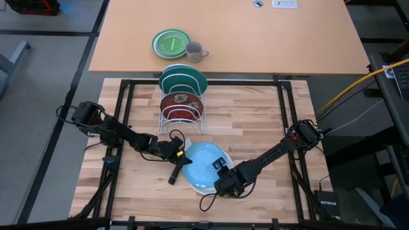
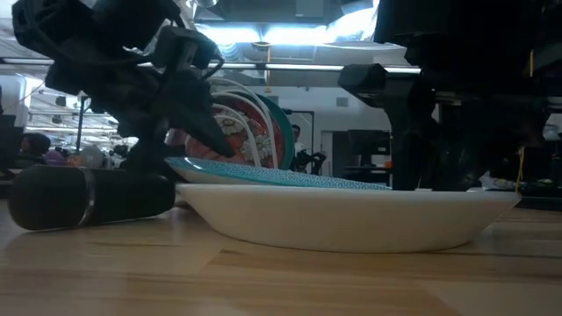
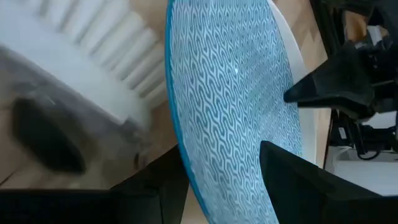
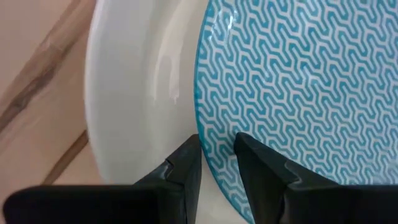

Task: Sort dishes
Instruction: Put the blue plate into the white dish rack, then put the white plate into the white dish rack

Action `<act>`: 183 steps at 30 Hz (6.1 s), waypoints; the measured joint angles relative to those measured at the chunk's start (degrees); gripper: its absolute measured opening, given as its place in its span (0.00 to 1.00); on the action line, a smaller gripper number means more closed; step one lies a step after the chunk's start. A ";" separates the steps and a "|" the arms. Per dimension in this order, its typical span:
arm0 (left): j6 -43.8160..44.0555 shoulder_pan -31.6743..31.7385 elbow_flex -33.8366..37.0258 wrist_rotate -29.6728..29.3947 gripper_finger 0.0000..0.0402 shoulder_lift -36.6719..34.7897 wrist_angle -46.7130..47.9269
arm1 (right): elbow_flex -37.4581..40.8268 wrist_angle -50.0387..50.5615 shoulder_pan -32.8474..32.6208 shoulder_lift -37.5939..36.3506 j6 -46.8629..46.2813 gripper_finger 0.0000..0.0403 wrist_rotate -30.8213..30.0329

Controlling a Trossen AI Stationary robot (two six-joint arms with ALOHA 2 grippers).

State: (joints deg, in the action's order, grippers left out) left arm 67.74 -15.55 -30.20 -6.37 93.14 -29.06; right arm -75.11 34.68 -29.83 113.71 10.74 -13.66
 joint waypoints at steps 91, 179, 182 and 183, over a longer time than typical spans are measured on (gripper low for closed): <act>-68.10 29.59 -1.98 -8.41 0.06 -47.49 46.08 | -57.24 45.27 9.69 -7.02 10.59 0.27 -37.46; -25.39 7.18 0.75 8.68 0.41 -50.05 36.60 | -18.01 40.54 9.55 -5.05 8.77 0.27 1.71; -21.33 3.25 2.56 6.81 0.41 -44.14 26.84 | -16.09 37.05 5.14 -5.05 5.69 0.27 1.88; -20.07 2.04 2.67 6.25 0.41 -41.90 24.92 | -15.64 35.79 3.64 -5.05 4.62 0.27 2.05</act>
State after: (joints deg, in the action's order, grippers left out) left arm 47.68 -13.51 -27.54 -0.12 51.25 -4.14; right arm -90.75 70.47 -26.19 108.66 15.37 -11.61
